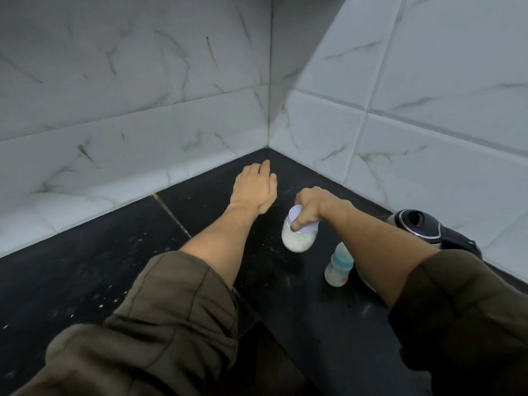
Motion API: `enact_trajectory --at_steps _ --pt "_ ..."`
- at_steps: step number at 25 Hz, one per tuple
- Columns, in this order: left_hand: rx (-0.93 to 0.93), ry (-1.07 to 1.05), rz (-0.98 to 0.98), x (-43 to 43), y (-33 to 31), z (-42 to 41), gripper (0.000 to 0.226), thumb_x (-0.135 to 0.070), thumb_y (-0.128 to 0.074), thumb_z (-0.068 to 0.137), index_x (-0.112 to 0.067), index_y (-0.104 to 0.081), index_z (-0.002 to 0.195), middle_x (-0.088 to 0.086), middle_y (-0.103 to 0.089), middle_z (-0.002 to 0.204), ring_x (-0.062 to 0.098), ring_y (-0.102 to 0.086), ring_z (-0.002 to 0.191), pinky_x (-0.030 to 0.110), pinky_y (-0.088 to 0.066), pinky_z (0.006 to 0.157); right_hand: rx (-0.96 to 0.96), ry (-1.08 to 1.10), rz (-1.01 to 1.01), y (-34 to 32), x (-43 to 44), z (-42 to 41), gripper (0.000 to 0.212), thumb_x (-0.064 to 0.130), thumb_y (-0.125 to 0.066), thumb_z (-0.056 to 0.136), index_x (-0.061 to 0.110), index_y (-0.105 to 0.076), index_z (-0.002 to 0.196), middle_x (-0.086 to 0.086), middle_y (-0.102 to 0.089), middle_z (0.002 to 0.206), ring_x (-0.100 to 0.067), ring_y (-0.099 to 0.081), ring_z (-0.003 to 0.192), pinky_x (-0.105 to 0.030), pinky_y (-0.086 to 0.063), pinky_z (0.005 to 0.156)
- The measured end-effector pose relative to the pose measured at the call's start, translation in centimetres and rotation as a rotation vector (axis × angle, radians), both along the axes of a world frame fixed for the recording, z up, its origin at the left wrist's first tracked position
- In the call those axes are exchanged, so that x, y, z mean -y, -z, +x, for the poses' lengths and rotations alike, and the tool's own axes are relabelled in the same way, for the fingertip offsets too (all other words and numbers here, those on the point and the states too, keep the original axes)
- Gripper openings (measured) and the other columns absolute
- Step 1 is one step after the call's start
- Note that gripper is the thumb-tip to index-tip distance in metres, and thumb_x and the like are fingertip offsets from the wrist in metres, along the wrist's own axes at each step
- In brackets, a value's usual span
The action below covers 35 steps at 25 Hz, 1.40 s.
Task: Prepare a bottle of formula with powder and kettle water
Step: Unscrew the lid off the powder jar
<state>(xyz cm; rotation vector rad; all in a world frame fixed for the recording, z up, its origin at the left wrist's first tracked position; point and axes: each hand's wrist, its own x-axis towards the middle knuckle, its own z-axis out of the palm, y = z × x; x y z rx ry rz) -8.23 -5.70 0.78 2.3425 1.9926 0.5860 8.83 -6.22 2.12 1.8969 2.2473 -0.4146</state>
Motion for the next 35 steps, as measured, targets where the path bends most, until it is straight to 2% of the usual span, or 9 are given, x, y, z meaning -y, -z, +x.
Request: enact_trajectory --at_steps 6,10,15,20,22,24,26,31,35 --pt "-0.011 -0.047 -0.141 5.9 1.3 -4.6 0.063 -0.013 -0.043 0.101 -0.008 -0.025 0.162 0.015 -0.042 0.158 0.034 -0.038 0.143 0.044 -0.036 0.116 -0.013 -0.119 0.012 0.0 3.4 -5.0 0.062 0.048 -0.088 0.061 0.017 -0.070 0.112 -0.005 -0.069 0.105 -0.028 -0.068 0.093 -0.044 -0.063 0.084" --pt "0.040 -0.079 -0.239 9.0 2.9 -5.7 0.067 -0.009 -0.044 0.098 -0.010 -0.025 0.162 0.014 -0.041 0.157 0.033 -0.036 0.143 0.047 -0.039 0.113 -0.026 -0.173 0.000 0.9 5.6 -7.1 0.058 0.046 -0.086 0.060 0.018 -0.071 0.109 -0.003 -0.070 0.102 -0.025 -0.069 0.091 -0.039 -0.063 0.081" --pt "0.110 -0.037 -0.378 10.9 5.7 -6.6 0.080 -0.017 -0.060 0.089 -0.010 -0.027 0.162 0.012 -0.038 0.160 0.032 -0.032 0.146 0.044 -0.038 0.115 -0.054 -0.138 0.011 2.6 7.7 -8.4 0.046 0.041 -0.086 0.062 0.014 -0.067 0.094 -0.003 -0.067 0.090 -0.021 -0.066 0.078 -0.029 -0.052 0.059" --pt "0.182 0.042 -0.510 12.1 8.6 -7.1 0.106 -0.029 -0.081 0.075 -0.010 -0.024 0.162 0.008 -0.032 0.164 0.027 -0.024 0.153 0.038 -0.033 0.119 -0.067 -0.028 0.018 5.0 9.0 -8.8 0.045 0.041 -0.087 0.064 0.015 -0.064 0.092 -0.003 -0.065 0.087 -0.020 -0.063 0.073 -0.028 -0.045 0.054" --pt "0.229 0.046 -0.559 12.5 9.8 -7.0 0.110 -0.036 -0.090 0.068 -0.015 -0.032 0.158 0.004 -0.039 0.156 0.024 -0.033 0.146 0.039 -0.037 0.115 -0.080 -0.010 0.033 5.6 9.1 -8.8 0.047 0.045 -0.086 0.064 0.015 -0.065 0.093 -0.002 -0.067 0.087 -0.021 -0.065 0.075 -0.029 -0.046 0.054" --pt "0.327 0.035 -0.576 12.6 11.2 -6.9 0.102 -0.047 -0.095 0.057 -0.023 -0.047 0.144 -0.002 -0.051 0.138 0.022 -0.046 0.132 0.041 -0.045 0.109 -0.103 0.005 0.027 5.7 9.0 -9.0 0.047 0.047 -0.085 0.064 0.016 -0.065 0.093 -0.002 -0.068 0.087 -0.020 -0.066 0.076 -0.029 -0.047 0.056" --pt "0.444 0.002 -0.555 12.5 12.7 -6.7 0.097 -0.055 -0.095 0.049 -0.029 -0.052 0.132 -0.008 -0.057 0.125 0.019 -0.053 0.121 0.043 -0.050 0.103 -0.124 0.017 0.014 5.9 8.7 -9.0 0.047 0.051 -0.086 0.065 0.017 -0.066 0.090 -0.001 -0.068 0.085 -0.020 -0.066 0.077 -0.030 -0.047 0.057" --pt "0.653 -0.011 -0.506 12.1 14.1 -6.2 0.092 -0.055 -0.096 0.048 -0.030 -0.057 0.128 -0.014 -0.068 0.111 0.012 -0.065 0.104 0.040 -0.057 0.094 -0.170 0.087 0.019 6.7 8.3 -8.8 0.052 0.058 -0.087 0.063 0.017 -0.064 0.084 0.000 -0.067 0.084 -0.018 -0.063 0.076 -0.030 -0.047 0.058" --pt "0.663 0.005 -0.459 12.0 14.2 -5.9 0.084 -0.053 -0.093 0.053 -0.029 -0.060 0.127 -0.014 -0.070 0.105 0.011 -0.068 0.100 0.036 -0.058 0.091 -0.143 0.097 0.025 6.4 8.0 -8.7 0.062 0.064 -0.090 0.057 0.015 -0.068 0.090 -0.001 -0.070 0.086 -0.020 -0.068 0.080 -0.035 -0.058 0.067"
